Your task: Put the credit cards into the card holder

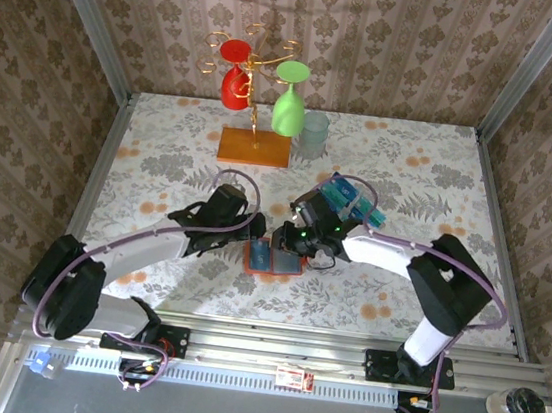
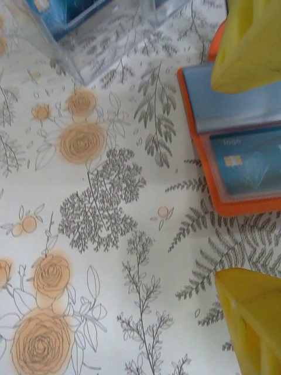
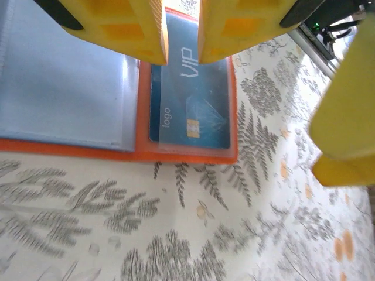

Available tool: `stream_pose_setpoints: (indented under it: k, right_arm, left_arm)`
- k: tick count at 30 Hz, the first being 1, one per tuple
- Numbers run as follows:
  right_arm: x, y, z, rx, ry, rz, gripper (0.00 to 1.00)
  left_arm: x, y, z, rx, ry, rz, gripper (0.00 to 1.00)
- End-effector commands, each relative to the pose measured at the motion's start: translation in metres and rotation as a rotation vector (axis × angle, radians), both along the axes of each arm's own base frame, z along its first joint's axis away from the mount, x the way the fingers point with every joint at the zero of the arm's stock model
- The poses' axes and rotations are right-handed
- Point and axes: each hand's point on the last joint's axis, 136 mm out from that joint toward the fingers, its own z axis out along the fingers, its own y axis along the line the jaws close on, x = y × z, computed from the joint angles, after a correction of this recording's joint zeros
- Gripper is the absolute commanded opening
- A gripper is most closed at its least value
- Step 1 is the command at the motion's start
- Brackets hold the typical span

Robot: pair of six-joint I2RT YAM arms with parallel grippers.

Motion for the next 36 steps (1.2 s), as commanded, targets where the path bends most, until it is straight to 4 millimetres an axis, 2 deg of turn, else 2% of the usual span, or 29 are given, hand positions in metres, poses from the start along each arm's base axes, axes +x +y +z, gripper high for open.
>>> stream_pose_setpoints:
  k: [1, 7, 12, 17, 25, 36]
  right_arm:
    - [-0.001, -0.030, -0.008, -0.094, 0.003, -0.009, 0.21]
    - [0.009, -0.050, -0.018, -0.143, 0.022, 0.008, 0.19]
    - [0.013, -0.046, -0.019, -0.142, 0.033, 0.048, 0.17]
    - [0.014, -0.041, -0.027, -0.143, 0.055, 0.069, 0.16]
    - [0.015, -0.038, -0.040, -0.149, 0.083, 0.079, 0.14]
    - [0.002, -0.032, -0.058, -0.144, 0.122, 0.086, 0.13]
  left_arm:
    - [-0.006, -0.012, 0.010, -0.054, -0.008, -0.006, 0.80]
    - [-0.019, -0.042, 0.015, -0.060, -0.022, -0.056, 0.80]
    - [-0.034, -0.059, 0.002, -0.044, -0.008, -0.087, 0.80]
    - [-0.044, -0.066, -0.011, -0.018, 0.001, -0.108, 0.80]
    - [-0.050, -0.060, -0.034, 0.065, 0.018, -0.116, 0.80]
    - [-0.051, -0.050, -0.059, 0.149, 0.032, -0.123, 0.80]
